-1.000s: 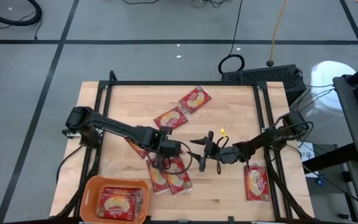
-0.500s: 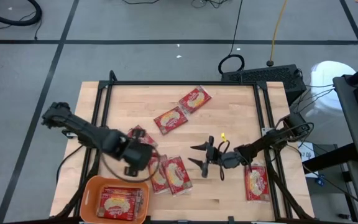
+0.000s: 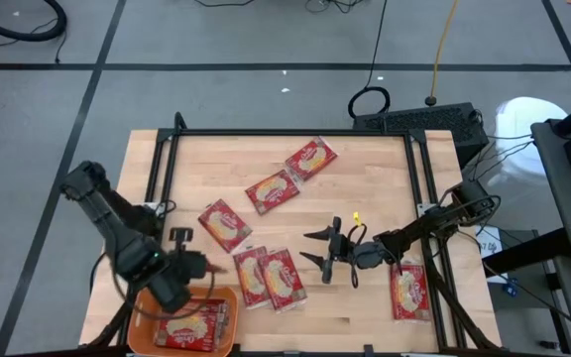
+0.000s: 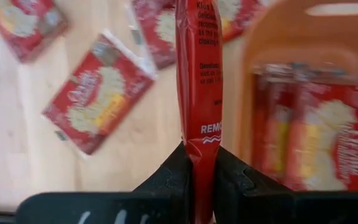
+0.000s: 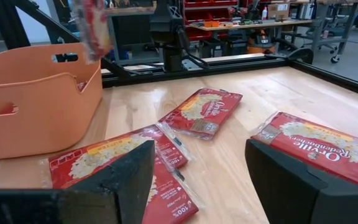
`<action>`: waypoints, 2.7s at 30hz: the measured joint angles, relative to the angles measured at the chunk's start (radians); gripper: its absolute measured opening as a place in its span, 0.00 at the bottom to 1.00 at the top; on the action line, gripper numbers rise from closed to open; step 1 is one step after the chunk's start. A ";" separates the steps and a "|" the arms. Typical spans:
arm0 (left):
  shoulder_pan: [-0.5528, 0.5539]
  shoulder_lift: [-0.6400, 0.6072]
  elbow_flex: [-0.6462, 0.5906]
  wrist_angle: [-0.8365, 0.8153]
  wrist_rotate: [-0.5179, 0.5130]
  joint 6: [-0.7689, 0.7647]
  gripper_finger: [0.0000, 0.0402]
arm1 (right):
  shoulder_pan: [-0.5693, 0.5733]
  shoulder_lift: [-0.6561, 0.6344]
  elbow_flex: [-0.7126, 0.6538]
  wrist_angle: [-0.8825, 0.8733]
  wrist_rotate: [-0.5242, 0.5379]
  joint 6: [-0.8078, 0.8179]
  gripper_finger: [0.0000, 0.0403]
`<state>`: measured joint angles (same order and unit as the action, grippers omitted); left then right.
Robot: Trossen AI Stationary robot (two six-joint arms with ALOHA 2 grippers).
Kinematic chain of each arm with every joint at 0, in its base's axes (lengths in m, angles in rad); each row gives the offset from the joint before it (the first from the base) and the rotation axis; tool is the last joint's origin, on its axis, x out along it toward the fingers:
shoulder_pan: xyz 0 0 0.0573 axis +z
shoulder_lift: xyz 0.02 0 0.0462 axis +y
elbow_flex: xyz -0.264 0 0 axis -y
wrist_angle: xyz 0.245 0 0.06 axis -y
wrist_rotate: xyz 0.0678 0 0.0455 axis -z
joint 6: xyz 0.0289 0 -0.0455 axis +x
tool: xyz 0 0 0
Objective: Sort popcorn bags into baskets
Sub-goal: Put the popcorn bag into the orange bin
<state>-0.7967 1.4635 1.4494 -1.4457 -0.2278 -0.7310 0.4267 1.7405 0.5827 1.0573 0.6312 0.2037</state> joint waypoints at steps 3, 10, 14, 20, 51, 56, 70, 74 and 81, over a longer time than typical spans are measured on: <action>-0.059 0.000 0.000 0.020 0.008 -0.057 0.10 | 0.000 0.000 0.000 0.000 0.000 0.006 0.60; -0.176 0.009 0.000 0.172 0.005 -0.123 0.10 | 0.000 0.000 0.000 -0.001 0.000 0.016 0.60; -0.215 0.037 0.001 0.222 -0.045 -0.152 0.10 | 0.000 0.000 0.000 -0.002 0.001 0.024 0.60; -0.243 0.130 0.001 0.222 -0.050 -0.197 0.10 | 0.000 0.000 0.000 -0.007 0.000 0.072 0.60; -0.252 0.246 0.001 0.255 0.022 -0.242 0.10 | -0.001 0.000 0.000 -0.017 0.000 0.124 0.60; -0.252 0.246 0.001 0.269 0.024 -0.240 0.16 | -0.001 0.000 0.000 -0.031 0.000 0.125 0.60; -0.254 0.246 0.001 0.246 0.027 -0.220 0.12 | -0.001 0.001 0.000 -0.057 -0.003 0.133 0.60; -0.254 0.246 0.001 0.216 0.033 -0.209 0.03 | -0.001 0.001 0.000 -0.058 -0.003 0.133 0.60; -0.254 0.237 0.002 0.105 0.048 -0.243 0.09 | 0.000 0.001 0.000 -0.061 -0.003 0.133 0.60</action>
<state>-1.0508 1.7001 1.4513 -1.3410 -0.1801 -0.9736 0.4263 1.7412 0.5823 0.9962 0.6281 0.3367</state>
